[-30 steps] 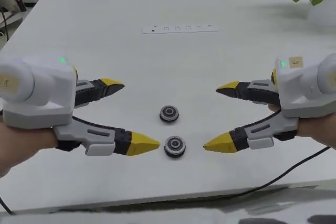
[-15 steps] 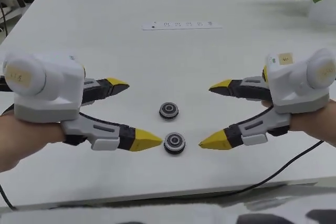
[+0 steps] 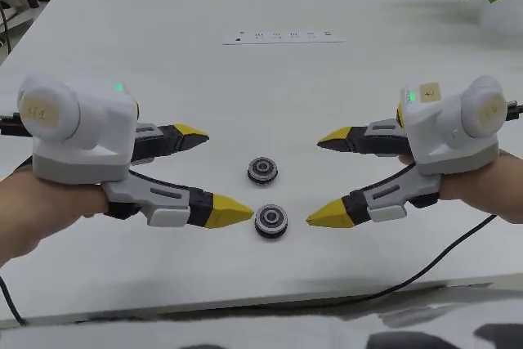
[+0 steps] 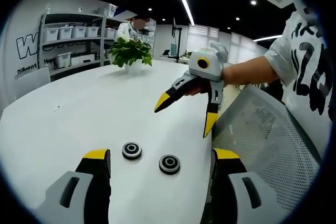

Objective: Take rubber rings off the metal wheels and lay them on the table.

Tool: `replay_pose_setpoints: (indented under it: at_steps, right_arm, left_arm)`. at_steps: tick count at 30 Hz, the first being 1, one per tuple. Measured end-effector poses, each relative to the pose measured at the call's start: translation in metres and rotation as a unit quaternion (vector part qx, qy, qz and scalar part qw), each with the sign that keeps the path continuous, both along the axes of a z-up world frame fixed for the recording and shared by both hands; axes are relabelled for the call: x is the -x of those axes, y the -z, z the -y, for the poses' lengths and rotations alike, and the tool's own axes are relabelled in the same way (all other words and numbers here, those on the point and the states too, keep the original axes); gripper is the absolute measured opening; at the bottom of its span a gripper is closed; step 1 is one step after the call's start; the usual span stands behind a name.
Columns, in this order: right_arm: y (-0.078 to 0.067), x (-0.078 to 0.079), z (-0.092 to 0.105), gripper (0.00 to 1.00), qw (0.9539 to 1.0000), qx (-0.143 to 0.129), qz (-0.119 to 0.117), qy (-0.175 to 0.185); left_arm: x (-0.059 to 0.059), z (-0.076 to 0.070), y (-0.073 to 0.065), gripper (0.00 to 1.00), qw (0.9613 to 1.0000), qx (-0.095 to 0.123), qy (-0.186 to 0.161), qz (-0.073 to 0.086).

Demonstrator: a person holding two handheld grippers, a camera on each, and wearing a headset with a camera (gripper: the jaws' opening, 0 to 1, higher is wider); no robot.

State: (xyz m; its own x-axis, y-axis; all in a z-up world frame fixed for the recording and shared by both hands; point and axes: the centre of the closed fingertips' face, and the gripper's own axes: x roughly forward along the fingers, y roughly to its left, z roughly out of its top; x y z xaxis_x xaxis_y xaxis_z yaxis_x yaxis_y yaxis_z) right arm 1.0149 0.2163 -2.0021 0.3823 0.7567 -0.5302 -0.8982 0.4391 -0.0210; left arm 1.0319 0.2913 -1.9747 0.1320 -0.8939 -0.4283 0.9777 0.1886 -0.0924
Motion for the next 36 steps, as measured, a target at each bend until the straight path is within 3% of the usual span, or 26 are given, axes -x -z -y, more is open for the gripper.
replay_pose_setpoints:
  at_steps: [14, 27, 36]
  right_arm:
    - [0.013, -0.001, -0.004, 0.60, 0.9997, 0.011, -0.014, -0.015]
    - [0.025, 0.001, -0.005, 0.54, 0.9990, 0.025, -0.027, -0.028]
    - [0.030, 0.002, -0.005, 0.53, 0.9986, 0.028, -0.035, -0.028]
  left_arm:
    - [0.003, 0.007, 0.016, 0.69, 0.9995, -0.022, 0.020, 0.003]
    - [0.006, 0.022, 0.025, 0.64, 0.9985, -0.034, 0.042, 0.009]
    - [0.011, 0.027, 0.036, 0.53, 0.9970, -0.049, 0.060, 0.000]
